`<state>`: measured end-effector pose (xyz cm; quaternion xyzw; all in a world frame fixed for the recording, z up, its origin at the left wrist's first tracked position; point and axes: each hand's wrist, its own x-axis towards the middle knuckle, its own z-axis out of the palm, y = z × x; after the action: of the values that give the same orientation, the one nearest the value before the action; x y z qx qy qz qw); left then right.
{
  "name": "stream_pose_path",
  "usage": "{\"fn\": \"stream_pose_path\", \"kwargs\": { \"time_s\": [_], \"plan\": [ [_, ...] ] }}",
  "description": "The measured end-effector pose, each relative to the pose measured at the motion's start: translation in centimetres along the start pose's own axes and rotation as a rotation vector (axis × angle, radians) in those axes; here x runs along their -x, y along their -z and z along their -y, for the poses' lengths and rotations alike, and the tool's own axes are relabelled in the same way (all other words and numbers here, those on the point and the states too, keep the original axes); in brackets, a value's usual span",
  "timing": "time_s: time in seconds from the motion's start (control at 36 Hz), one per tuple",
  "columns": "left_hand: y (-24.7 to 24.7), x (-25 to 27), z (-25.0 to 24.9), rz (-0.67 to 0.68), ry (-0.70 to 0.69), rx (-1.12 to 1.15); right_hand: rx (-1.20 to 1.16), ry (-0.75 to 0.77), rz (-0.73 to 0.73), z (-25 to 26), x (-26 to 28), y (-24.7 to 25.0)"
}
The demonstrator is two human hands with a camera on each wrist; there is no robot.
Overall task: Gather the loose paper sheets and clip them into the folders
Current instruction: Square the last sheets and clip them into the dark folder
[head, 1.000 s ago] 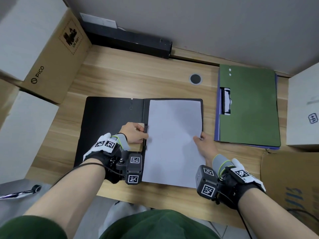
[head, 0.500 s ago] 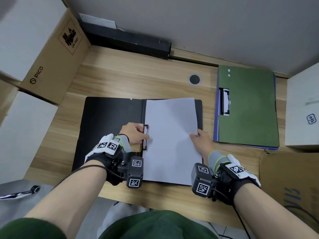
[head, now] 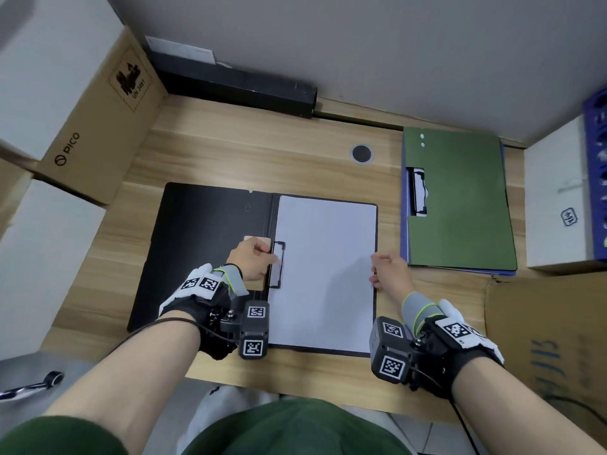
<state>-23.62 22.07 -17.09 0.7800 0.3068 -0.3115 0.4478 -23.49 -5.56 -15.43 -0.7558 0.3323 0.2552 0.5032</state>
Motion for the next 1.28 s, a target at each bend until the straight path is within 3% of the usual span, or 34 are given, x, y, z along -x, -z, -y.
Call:
{"fn": "stream_pose_path", "kwargs": {
  "time_s": [0.06, 0.14, 0.28, 0.53, 0.67, 0.86, 0.94, 1.08, 1.28],
  "plan": [
    [1.1, 0.4, 0.6, 0.039, -0.007, 0.19, -0.054, -0.027, 0.118, 0.4, 0.9, -0.8],
    [3.1, 1.1, 1.6, 0.011, -0.054, 0.251, -0.073, -0.046, 0.265, 0.7, 2.5, -2.3],
    [7.5, 1.6, 5.5, -0.087, -0.043, 0.314, -0.052, -0.078, 0.383, 0.7, 4.9, -6.1],
    [15.8, 2.9, 15.8, -0.327, 0.068, 0.044, 0.144, -0.101, 0.427, 0.3, 8.6, -14.3],
    [17.7, 2.9, 17.9, -0.175, 0.064, 0.142, 0.124, -0.091, 0.376, 0.5, 10.2, -17.0],
    [18.5, 3.1, 17.7, -0.121, 0.064, 0.419, 0.13, -0.099, 0.353, 0.7, 10.8, -18.4],
    [19.1, 4.1, 17.0, -0.038, -0.024, 0.545, 0.115, -0.128, 0.358, 0.7, 11.0, -18.9],
    [20.6, 6.2, 13.9, 0.09, -0.183, 0.542, 0.058, -0.168, 0.447, 1.5, 12.0, -19.0],
    [19.0, 8.9, 6.7, 0.29, -0.425, 0.549, -0.121, -0.086, 0.607, 4.7, 14.9, -17.1]
  ]
}}
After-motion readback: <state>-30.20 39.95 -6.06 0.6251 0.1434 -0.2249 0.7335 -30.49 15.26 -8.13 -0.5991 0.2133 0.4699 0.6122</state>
